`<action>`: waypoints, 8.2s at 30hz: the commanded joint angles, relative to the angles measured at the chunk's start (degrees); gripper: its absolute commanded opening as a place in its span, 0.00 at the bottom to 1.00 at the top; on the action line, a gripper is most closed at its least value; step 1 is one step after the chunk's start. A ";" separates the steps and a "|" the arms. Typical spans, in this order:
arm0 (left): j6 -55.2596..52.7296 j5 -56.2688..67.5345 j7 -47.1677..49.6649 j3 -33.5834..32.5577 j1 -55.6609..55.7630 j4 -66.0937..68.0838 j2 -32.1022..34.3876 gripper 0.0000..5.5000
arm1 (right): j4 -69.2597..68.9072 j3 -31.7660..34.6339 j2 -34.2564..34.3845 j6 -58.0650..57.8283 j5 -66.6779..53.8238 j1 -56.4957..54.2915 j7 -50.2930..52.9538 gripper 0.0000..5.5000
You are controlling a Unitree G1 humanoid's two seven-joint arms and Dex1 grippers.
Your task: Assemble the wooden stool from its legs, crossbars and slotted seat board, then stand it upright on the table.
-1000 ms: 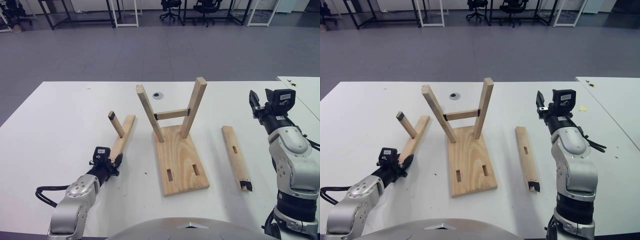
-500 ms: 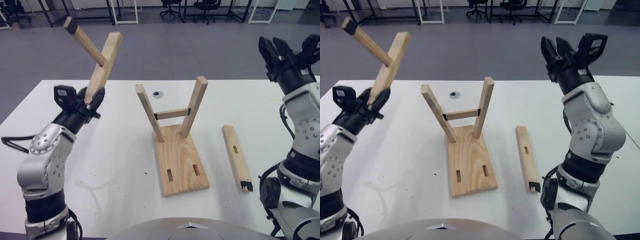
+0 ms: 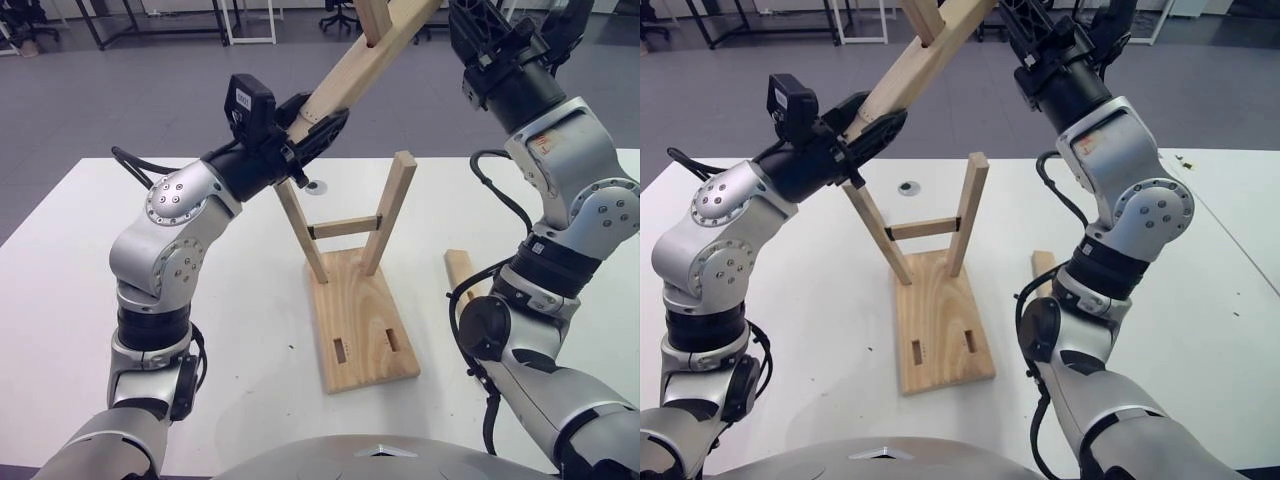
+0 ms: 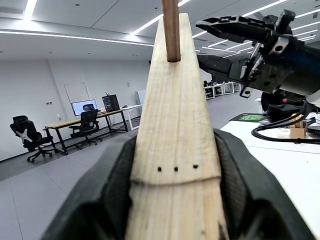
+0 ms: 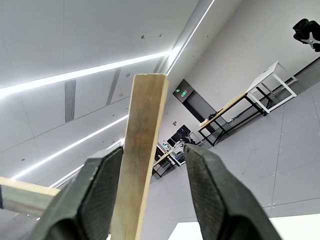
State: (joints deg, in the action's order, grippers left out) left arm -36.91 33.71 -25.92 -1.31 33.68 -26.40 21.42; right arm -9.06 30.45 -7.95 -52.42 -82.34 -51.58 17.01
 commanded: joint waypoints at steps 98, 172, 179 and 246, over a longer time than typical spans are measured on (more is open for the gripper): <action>3.98 -1.49 7.11 -2.40 -40.74 -13.50 0.13 0.69 | -34.20 -30.89 -18.33 23.42 51.71 75.52 -16.75 0.19; -5.89 44.25 21.02 -13.68 18.40 17.40 -10.06 0.69 | -18.00 -34.69 -27.88 24.84 56.07 6.18 -47.08 0.38; -7.06 47.52 21.41 -13.89 13.49 12.36 -9.72 0.69 | -13.02 -31.16 -26.85 23.88 57.78 6.58 -45.75 0.38; -2.12 46.71 43.72 -17.00 -36.98 -14.59 4.60 0.19 | -10.72 -45.90 -28.00 32.60 80.97 51.04 -58.73 0.88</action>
State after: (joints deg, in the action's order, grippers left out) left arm -39.27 80.01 14.81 -17.21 -1.78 -39.29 24.93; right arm -18.66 -15.16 -37.22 -18.45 -0.63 0.56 -42.27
